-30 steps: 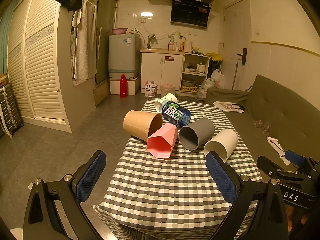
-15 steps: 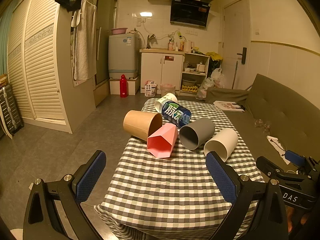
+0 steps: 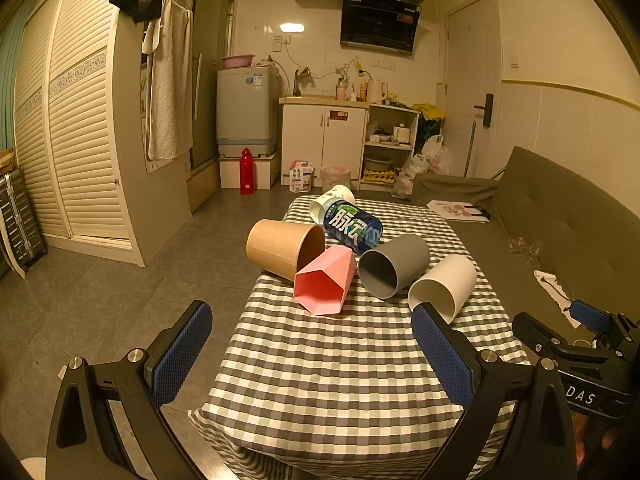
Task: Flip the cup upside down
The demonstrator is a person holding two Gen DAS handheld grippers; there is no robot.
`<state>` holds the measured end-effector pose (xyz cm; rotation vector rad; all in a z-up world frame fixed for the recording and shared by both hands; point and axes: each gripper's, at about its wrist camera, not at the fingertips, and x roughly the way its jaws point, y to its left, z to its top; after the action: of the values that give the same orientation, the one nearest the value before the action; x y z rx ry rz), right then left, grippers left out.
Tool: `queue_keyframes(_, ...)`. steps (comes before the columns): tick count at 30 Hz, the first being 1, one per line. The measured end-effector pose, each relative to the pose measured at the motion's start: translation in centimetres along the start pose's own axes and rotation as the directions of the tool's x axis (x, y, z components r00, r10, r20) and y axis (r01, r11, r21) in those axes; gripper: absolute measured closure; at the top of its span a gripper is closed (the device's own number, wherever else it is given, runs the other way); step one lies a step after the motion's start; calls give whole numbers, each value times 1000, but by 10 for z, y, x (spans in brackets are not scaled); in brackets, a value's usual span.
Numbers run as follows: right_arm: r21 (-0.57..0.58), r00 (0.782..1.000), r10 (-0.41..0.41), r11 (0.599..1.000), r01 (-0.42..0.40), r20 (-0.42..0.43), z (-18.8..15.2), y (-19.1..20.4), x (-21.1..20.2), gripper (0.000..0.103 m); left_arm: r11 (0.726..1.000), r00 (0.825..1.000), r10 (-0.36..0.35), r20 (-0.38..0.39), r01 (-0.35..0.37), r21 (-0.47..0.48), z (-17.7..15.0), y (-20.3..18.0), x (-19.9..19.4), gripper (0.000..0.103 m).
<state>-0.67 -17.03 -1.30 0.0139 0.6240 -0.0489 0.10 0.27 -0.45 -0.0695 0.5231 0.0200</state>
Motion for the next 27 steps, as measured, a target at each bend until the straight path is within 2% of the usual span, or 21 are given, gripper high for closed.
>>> queue_keyframes(27, -4, 1000, 1, 1000, -1, -8, -2, 2, 2, 0, 1000, 1000, 1, -2, -1, 3, 0, -1, 0, 0)
